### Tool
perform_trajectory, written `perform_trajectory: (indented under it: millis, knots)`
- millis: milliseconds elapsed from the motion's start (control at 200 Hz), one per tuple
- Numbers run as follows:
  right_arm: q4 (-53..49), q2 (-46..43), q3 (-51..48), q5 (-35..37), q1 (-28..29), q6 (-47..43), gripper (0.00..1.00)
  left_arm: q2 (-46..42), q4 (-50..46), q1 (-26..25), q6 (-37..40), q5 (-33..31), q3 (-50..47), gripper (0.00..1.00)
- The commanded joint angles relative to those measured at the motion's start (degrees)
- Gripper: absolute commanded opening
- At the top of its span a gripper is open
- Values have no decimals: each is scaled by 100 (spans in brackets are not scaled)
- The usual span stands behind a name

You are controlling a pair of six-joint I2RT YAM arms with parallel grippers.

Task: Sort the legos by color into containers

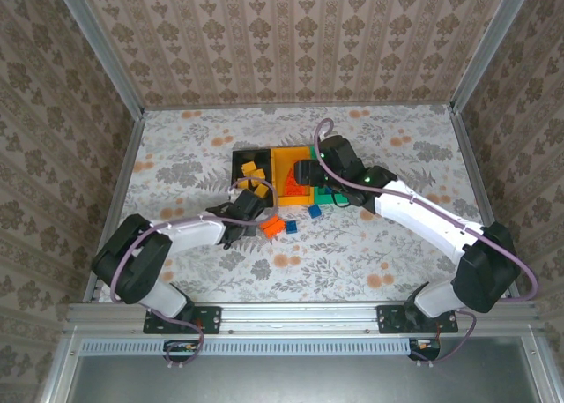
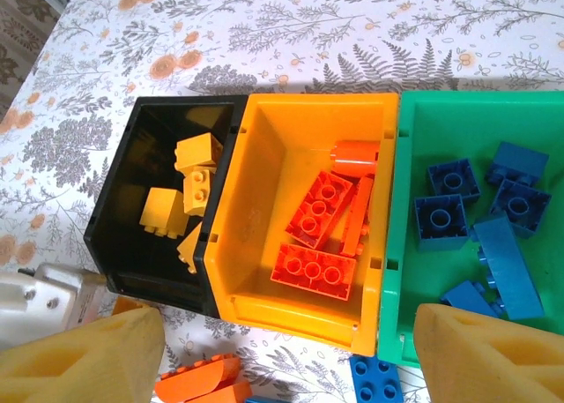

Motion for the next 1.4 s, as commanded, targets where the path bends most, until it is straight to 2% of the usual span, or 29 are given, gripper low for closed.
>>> perform_trajectory:
  millis: [0, 195, 310, 390, 505, 615, 805, 950, 1160, 1270, 1390]
  knots:
    - [61, -133, -186, -12, -18, 54, 76, -535, -426, -311, -270, -144, -255, 31]
    - [236, -223, -650, -130, -44, 245, 76, -2005, -1469, -1001, -717, -198, -358, 30]
    - [359, -270, -1012, -207, -45, 379, 76, -2658, -1881, -1009, -648, -225, -104, 32]
    - [430, -285, -1276, -181, -45, 452, 76, -2740, -1816, -771, -366, -128, 209, 34]
    - [460, -475, -1568, -167, -45, 548, 76, -2217, -1334, -4, -23, 622, 703, 34]
    - [439, -570, -1733, -135, -45, 576, 76, -1407, -881, 521, 238, 932, 1295, 34]
    - [326, -709, -1853, -76, -45, 602, 76, 265, -791, 900, 613, 942, 2576, 32]
    - [308, -860, -1990, -93, -45, 633, 77, 979, -734, 1063, 723, 866, 3114, 34]
    - [295, -976, -2100, -85, -45, 678, 77, 1458, -1037, 1132, 729, 879, 3642, 54]
    - [276, -1023, -2104, -76, -43, 675, 77, 1066, -899, 1065, 621, 993, 3394, 70]
    - [316, -1007, -2105, -101, -46, 661, 77, 397, -774, 891, 506, 1099, 2938, 82]
